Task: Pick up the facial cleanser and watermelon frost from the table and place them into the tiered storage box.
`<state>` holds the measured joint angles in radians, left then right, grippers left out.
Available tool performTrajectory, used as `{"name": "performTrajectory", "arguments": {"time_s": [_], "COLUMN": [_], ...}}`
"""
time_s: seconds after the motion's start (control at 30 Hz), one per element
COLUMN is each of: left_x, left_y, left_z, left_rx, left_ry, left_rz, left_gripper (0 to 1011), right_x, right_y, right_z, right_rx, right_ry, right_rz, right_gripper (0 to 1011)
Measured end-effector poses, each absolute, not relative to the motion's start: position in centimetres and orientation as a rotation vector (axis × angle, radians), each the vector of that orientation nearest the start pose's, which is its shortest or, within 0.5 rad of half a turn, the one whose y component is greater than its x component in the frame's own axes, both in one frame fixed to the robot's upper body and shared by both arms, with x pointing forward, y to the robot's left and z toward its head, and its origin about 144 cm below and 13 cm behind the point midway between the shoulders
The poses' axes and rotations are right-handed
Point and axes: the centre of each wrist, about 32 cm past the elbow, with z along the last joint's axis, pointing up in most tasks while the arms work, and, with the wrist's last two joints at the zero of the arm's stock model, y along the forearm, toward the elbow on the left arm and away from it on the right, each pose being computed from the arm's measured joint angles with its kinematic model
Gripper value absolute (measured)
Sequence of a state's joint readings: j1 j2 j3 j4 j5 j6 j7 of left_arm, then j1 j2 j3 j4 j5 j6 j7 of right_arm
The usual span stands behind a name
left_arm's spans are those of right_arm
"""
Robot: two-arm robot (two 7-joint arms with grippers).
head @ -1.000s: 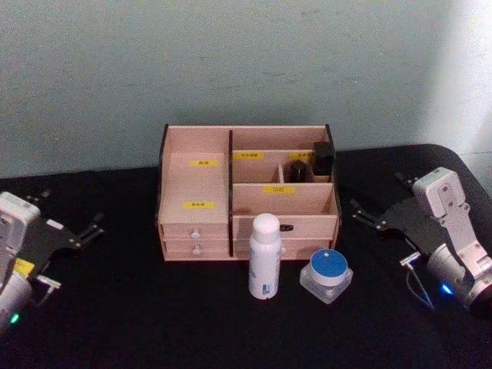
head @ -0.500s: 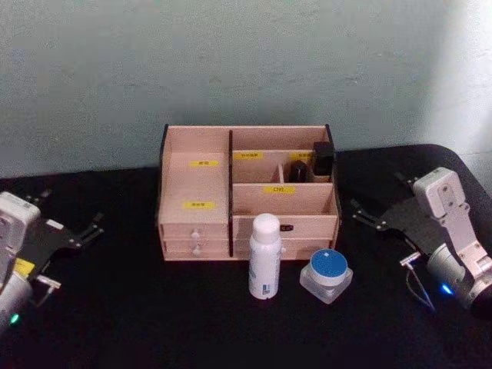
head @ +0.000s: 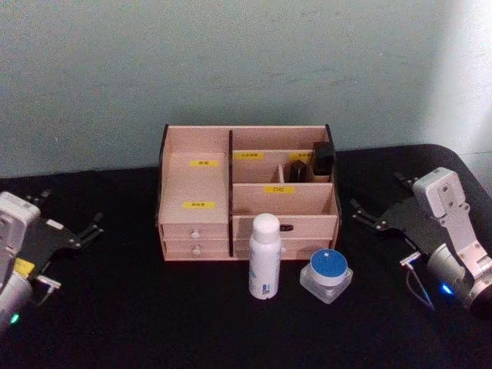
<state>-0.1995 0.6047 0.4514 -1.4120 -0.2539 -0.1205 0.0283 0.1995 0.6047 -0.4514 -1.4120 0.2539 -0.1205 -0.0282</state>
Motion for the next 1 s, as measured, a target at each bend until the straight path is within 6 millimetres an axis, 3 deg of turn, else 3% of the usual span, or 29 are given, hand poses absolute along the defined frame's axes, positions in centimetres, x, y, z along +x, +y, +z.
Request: {"name": "performTrajectory", "arguments": {"time_s": [0.53,1.0], "left_x": [48.9,48.9], "left_y": [31.0,31.0], "left_z": [114.0,114.0], "left_rx": [0.304,0.305], "left_ry": [-0.285,-0.285], "left_rz": [1.248,1.248], "left_gripper": [1001,1001], "right_x": [48.9,48.1], "right_y": [-31.0,-32.1], "right_z": [114.0,114.7], "right_rx": [-0.304,-0.231], "right_ry": [-0.285,-0.289], "right_rz": [-1.249,-1.238], "right_gripper": [1003,1002]}}
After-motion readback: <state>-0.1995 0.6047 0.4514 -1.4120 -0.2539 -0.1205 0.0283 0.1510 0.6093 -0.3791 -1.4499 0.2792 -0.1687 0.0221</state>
